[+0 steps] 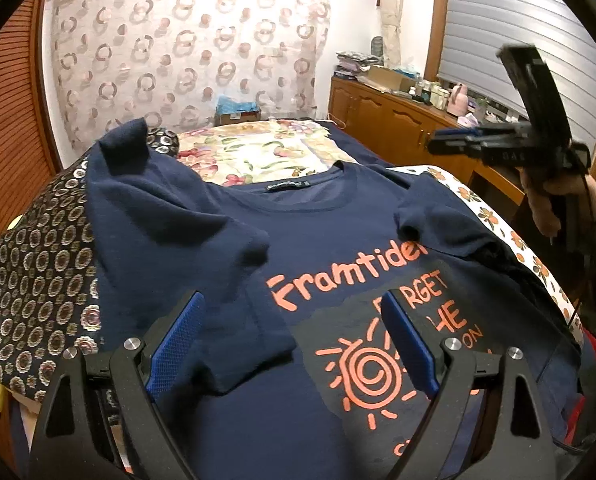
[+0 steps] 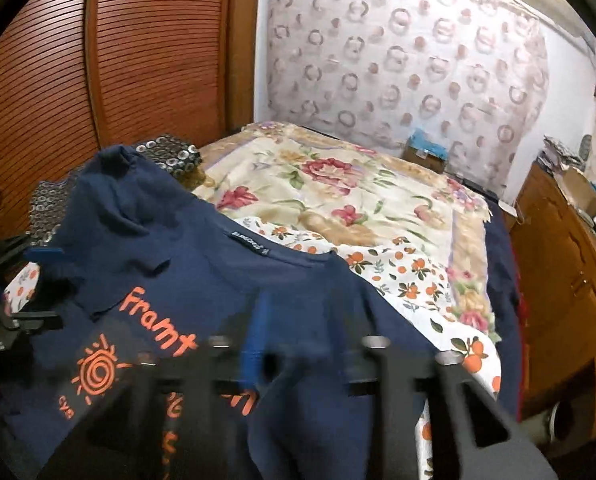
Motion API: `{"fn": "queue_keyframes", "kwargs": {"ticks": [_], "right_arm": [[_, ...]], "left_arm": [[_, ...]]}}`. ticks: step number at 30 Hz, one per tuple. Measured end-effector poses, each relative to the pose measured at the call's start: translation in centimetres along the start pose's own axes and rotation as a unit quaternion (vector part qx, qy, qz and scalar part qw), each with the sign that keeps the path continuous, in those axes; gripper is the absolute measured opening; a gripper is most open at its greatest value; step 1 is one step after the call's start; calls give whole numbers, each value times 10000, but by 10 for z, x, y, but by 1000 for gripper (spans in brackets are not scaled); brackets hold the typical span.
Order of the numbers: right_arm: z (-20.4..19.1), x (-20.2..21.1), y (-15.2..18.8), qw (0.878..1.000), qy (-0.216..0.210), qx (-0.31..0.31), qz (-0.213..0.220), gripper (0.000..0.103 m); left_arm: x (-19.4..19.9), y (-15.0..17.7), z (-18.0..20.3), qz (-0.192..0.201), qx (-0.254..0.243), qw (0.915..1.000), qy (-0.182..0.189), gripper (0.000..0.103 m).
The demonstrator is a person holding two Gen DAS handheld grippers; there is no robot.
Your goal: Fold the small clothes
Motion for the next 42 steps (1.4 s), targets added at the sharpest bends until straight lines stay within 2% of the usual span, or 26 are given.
{"fn": "queue_keyframes", "kwargs": {"ticks": [9,12,17,19,28,32,38,42], "right_arm": [[17,-2,28,9980,394,-328,-359,43],[28,-13,34,9963,596,-406,-464,50],[40,-36,41,9926,789,-629,-671,54],[42,-41,38,9918,821,-680,-710,55],[38,-62,34,9912,727,-786,-775,55],[45,-63,38,9912,644,-903,-724,55],[55,-63,47,9913,620,-973,-636,59],[56,-64,50,9914,623,-957,-640,59]], "left_arm": [[-5,-21,-24,82,-35,9996,-255,90],[-9,-30,-42,83,-103,9989,-455,90],[-17,-43,-71,20,-118,9977,-665,78],[-18,-47,-81,9,-94,9970,-765,75],[-15,-58,-116,82,85,9935,-1131,75],[-23,-55,-126,-40,104,9929,-1186,75],[-35,-57,-136,-145,223,9939,-1070,75],[-38,-60,-129,-180,198,9951,-956,66]]}}
Point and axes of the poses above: each gripper's, at about its wrist camera, not at the fingertips, and x roughly against the way its jaws point, z to its right, y to its underside, the point moved 7 cm from there along -x, roughly the way its jaws point, and after that the axes turned 6 degrees about z, right-handed, at the moved point
